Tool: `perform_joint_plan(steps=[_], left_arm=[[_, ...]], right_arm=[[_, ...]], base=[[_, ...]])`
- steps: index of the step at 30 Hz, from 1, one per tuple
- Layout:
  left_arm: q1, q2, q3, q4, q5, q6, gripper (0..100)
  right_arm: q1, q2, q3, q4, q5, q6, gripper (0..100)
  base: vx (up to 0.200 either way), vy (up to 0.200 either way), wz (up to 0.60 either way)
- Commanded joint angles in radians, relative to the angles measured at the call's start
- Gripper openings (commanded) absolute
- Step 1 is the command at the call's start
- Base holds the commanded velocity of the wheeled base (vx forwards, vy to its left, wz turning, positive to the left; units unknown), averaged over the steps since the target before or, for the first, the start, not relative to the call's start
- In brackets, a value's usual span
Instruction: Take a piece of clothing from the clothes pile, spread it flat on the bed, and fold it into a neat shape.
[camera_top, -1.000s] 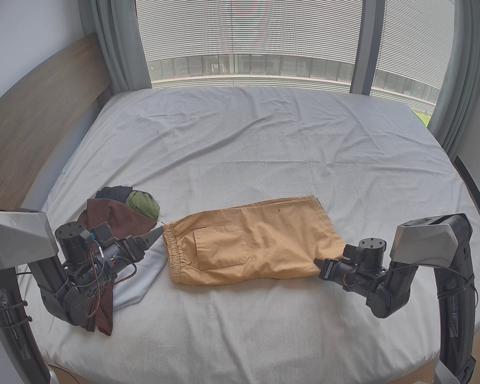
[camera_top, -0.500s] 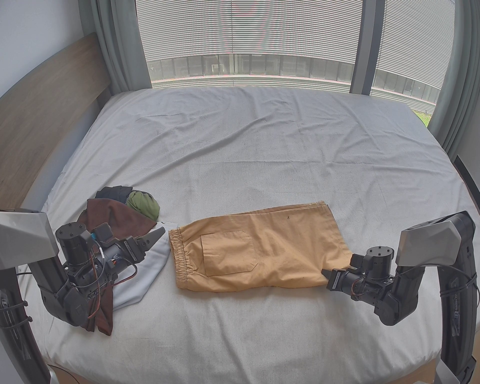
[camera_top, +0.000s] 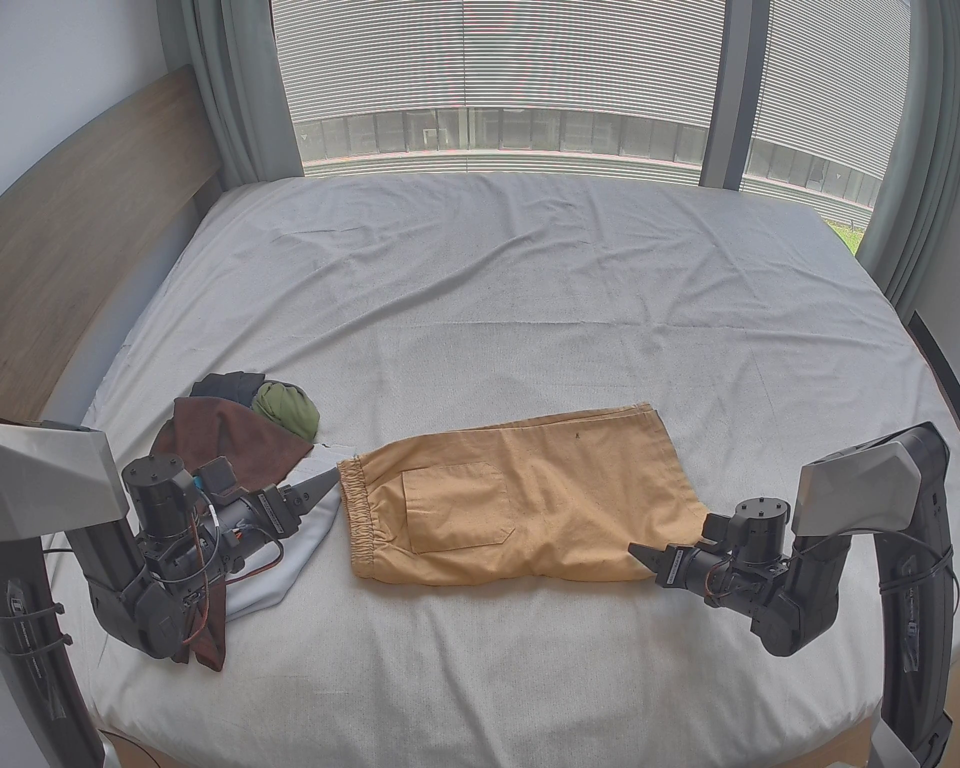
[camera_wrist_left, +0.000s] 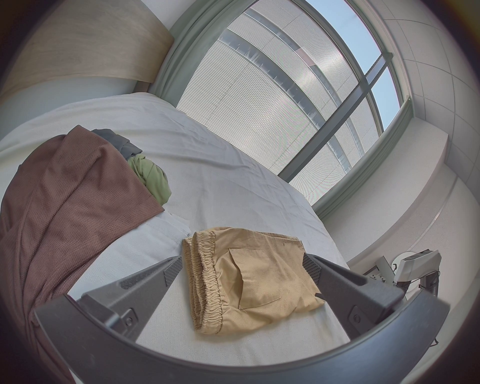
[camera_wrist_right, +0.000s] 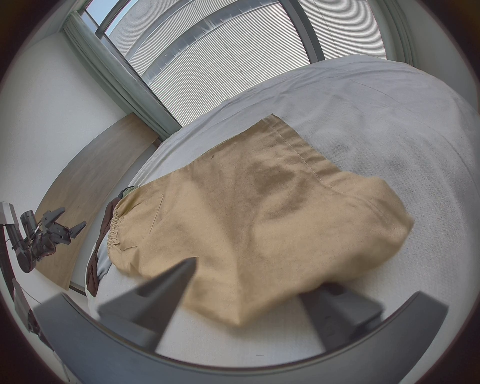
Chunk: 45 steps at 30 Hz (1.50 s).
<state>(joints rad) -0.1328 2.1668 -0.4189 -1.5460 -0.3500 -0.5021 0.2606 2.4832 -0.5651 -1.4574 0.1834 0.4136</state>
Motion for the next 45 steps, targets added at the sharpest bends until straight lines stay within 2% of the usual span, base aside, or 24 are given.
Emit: perform_joint_plan(steps=[1, 8, 12, 16, 19, 27, 30, 35, 45], left_arm=[[-0.008, 0.033, -0.001, -0.002, 0.0, -0.001, 100], [-0.024, 0.061, -0.001, -0.002, 0.0, -0.001, 100], [-0.034, 0.102, -0.006, -0.002, 0.006, -0.001, 100], [-0.048, 0.146, -0.014, -0.002, 0.008, -0.003, 100], [-0.061, 0.177, -0.031, -0.002, 0.008, -0.003, 100], [-0.073, 0.268, -0.121, -0.002, 0.039, -0.006, 100], [-0.087, 0.308, -0.169, 0.0, 0.049, -0.026, 100], [-0.096, 0.354, -0.227, 0.001, 0.051, -0.069, 100], [-0.102, 0.432, -0.284, 0.003, 0.068, -0.072, 100]], right_arm=[[0.008, -0.01, 0.07, -0.026, 0.011, -0.001, 100], [0.026, -0.064, 0.205, -0.075, 0.077, -0.001, 100], [0.049, -0.141, 0.301, -0.084, 0.148, -0.001, 100], [0.06, -0.211, 0.312, -0.084, 0.222, 0.002, 100], [0.06, -0.244, 0.286, -0.084, 0.243, 0.007, 100], [0.049, -0.256, 0.177, -0.084, 0.246, 0.04, 100], [0.049, -0.26, 0.142, -0.083, 0.246, 0.083, 100], [0.048, -0.26, 0.14, -0.083, 0.246, 0.083, 100], [0.043, -0.262, 0.139, -0.084, 0.246, 0.085, 100]], base=[[0.0, 0.0, 0.0], [0.0, 0.0, 0.0], [0.0, 0.0, 0.0], [0.0, 0.0, 0.0], [0.0, 0.0, 0.0], [0.0, 0.0, 0.0], [0.0, 0.0, 0.0], [0.0, 0.0, 0.0], [0.0, 0.0, 0.0]])
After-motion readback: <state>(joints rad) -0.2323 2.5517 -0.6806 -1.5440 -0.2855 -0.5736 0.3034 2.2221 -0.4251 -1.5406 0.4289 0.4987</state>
